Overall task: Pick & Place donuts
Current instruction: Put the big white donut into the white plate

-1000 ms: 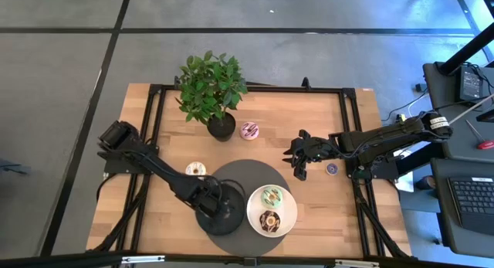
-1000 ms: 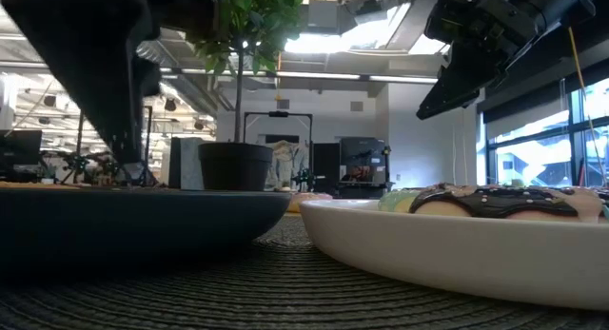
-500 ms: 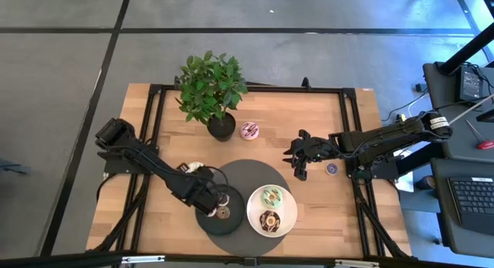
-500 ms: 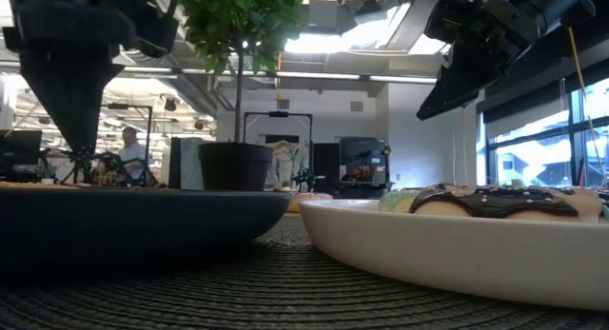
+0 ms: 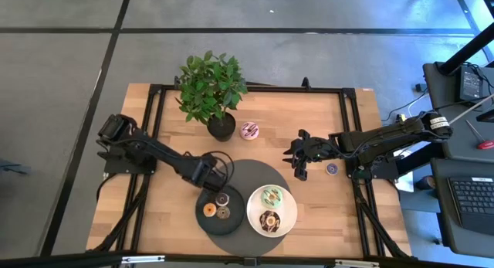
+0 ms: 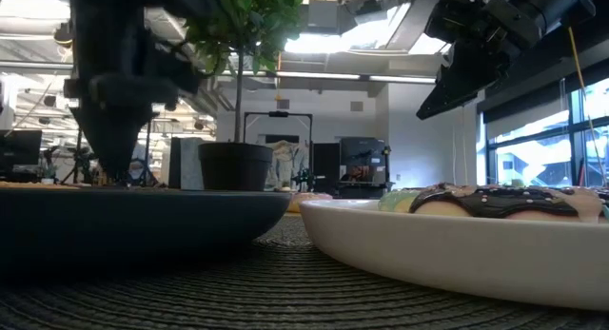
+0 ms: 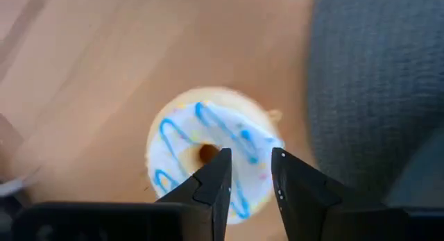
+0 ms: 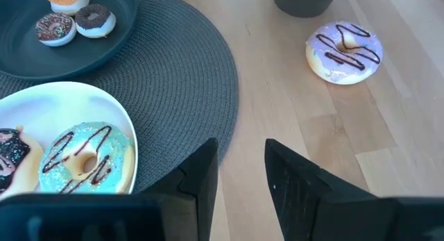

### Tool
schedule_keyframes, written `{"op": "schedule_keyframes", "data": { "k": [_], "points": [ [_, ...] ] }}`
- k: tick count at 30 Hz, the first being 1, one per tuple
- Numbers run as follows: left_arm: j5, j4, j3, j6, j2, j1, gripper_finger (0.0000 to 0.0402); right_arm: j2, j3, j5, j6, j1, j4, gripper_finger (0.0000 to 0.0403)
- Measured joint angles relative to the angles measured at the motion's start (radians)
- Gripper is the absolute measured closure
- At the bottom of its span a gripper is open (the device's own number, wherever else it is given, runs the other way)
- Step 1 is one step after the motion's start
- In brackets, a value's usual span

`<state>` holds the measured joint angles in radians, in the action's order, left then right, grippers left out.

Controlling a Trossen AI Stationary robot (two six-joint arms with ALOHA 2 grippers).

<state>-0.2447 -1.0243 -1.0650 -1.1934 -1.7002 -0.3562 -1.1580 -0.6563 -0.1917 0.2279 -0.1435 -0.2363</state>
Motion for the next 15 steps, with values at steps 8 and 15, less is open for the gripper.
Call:
{"op": "schedule_keyframes", "data": {
  "k": [8, 15],
  "points": [
    [0.051, 0.149, 0.096, 0.002, 0.001, 0.033, 0.0314, 0.0, 0.0, 0.0, -0.001, 0.0, -0.001, 0.0281],
    [0.035, 0.148, 0.097, 0.03, 0.001, 0.033, 0.0313, 0.0, 0.0, 0.0, -0.001, 0.0, 0.0, 0.0281]
  ]
}}
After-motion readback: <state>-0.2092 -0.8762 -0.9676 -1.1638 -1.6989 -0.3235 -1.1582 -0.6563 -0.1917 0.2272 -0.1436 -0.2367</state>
